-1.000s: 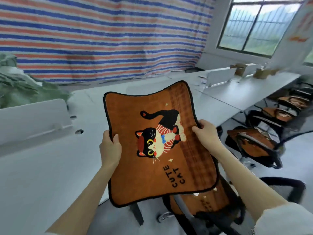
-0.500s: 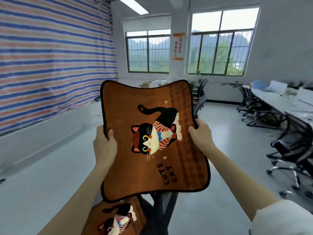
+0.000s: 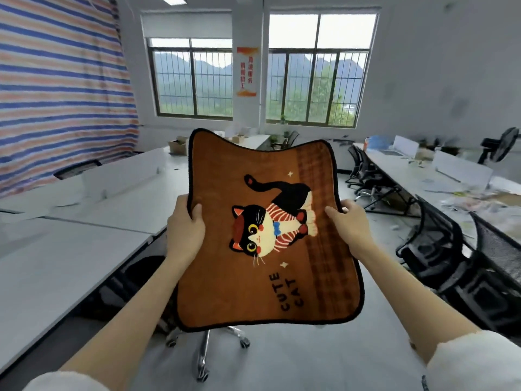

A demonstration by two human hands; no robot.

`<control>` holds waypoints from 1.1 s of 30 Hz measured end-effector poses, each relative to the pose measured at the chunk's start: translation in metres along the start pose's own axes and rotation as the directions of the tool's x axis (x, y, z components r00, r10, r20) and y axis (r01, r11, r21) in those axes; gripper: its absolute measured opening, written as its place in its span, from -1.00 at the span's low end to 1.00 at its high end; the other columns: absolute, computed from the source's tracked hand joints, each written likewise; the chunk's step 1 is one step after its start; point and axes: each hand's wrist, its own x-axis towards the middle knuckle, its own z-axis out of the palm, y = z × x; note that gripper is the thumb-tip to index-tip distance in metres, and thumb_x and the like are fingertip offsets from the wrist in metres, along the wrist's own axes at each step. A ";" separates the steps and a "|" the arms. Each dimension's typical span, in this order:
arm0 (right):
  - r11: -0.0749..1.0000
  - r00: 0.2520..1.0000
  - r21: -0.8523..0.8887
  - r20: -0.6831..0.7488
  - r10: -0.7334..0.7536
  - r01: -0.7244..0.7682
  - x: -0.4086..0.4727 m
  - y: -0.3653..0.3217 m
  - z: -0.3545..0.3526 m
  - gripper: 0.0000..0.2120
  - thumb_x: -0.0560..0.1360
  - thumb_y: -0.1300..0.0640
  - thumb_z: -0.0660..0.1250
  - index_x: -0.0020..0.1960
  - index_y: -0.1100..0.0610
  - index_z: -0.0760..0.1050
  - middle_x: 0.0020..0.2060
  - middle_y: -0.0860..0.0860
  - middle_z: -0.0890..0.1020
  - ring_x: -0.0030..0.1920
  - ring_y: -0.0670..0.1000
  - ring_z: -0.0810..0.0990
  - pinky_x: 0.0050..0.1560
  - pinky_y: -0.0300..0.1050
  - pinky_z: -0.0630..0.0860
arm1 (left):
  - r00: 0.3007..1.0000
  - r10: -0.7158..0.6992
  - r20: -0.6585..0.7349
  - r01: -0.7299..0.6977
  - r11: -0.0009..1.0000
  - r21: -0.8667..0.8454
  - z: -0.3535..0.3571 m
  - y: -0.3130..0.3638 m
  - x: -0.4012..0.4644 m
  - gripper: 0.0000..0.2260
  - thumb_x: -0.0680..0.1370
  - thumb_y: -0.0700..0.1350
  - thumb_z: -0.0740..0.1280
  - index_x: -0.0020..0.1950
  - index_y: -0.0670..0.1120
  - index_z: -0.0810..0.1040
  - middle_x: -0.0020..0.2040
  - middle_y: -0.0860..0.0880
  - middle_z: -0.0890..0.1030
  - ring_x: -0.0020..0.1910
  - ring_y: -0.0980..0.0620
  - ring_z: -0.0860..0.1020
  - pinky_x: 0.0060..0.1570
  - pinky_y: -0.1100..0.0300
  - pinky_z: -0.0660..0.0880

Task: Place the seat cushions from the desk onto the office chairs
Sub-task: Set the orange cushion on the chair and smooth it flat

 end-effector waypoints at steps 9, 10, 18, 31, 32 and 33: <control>0.980 0.979 0.029 0.048 0.197 -0.198 0.272 0.115 -0.049 -0.77 0.46 0.26 0.23 0.08 0.13 0.52 -0.14 0.14 0.65 -0.13 0.17 0.64 -0.05 0.03 0.61 | 0.996 -0.017 0.085 0.012 0.998 0.058 0.282 -0.001 0.110 -0.78 0.63 -0.15 0.12 0.24 -0.15 0.40 -0.16 0.13 0.44 -0.09 0.03 0.46 -0.09 0.18 0.31; 0.980 0.979 0.018 0.053 0.196 -0.197 0.294 0.124 -0.051 -0.78 0.47 0.25 0.23 0.08 0.14 0.53 -0.13 0.14 0.65 -0.13 0.16 0.64 -0.06 0.01 0.61 | 0.994 -0.029 0.103 0.020 0.996 0.081 0.301 -0.001 0.118 -0.77 0.63 -0.14 0.12 0.26 -0.14 0.39 -0.09 0.08 0.46 -0.03 -0.02 0.48 -0.08 0.17 0.30; 0.967 0.963 -0.015 0.091 0.254 -0.253 0.529 0.189 -0.045 -0.78 0.56 0.12 0.22 0.14 0.19 0.51 -0.01 0.16 0.64 0.00 0.18 0.62 0.11 0.10 0.57 | 0.988 -0.079 0.131 0.058 0.986 0.156 0.489 -0.021 0.245 -0.79 0.61 -0.16 0.16 0.22 -0.16 0.43 -0.03 -0.02 0.50 -0.04 -0.02 0.48 -0.02 0.16 0.35; 0.972 0.970 -0.090 0.084 0.227 -0.219 0.934 0.267 0.020 -0.78 0.57 0.17 0.20 0.15 0.18 0.51 -0.04 0.14 0.63 -0.06 0.14 0.61 0.00 -0.03 0.57 | 0.970 -0.145 0.194 0.127 0.986 0.106 0.803 -0.094 0.522 -0.74 0.59 -0.18 0.22 0.27 -0.19 0.44 0.09 -0.12 0.58 0.06 -0.07 0.55 0.03 0.16 0.43; 0.973 0.972 -0.090 0.084 0.221 -0.214 0.954 0.268 0.021 -0.78 0.56 0.18 0.19 0.17 0.17 0.51 -0.03 0.13 0.63 -0.07 0.13 0.61 0.00 -0.04 0.56 | 0.968 -0.147 0.204 0.128 0.986 0.106 0.820 -0.091 0.537 -0.74 0.59 -0.17 0.22 0.27 -0.18 0.43 0.06 -0.10 0.58 0.01 -0.05 0.55 -0.01 0.17 0.42; 0.976 0.975 -0.082 0.072 0.209 -0.203 0.998 0.276 0.023 -0.78 0.56 0.18 0.19 0.16 0.16 0.51 -0.04 0.13 0.64 -0.07 0.14 0.61 0.02 -0.01 0.57 | 0.967 -0.134 0.218 0.116 0.989 0.093 0.856 -0.094 0.566 -0.74 0.59 -0.17 0.22 0.27 -0.18 0.43 0.03 -0.07 0.57 -0.03 -0.02 0.55 -0.04 0.18 0.42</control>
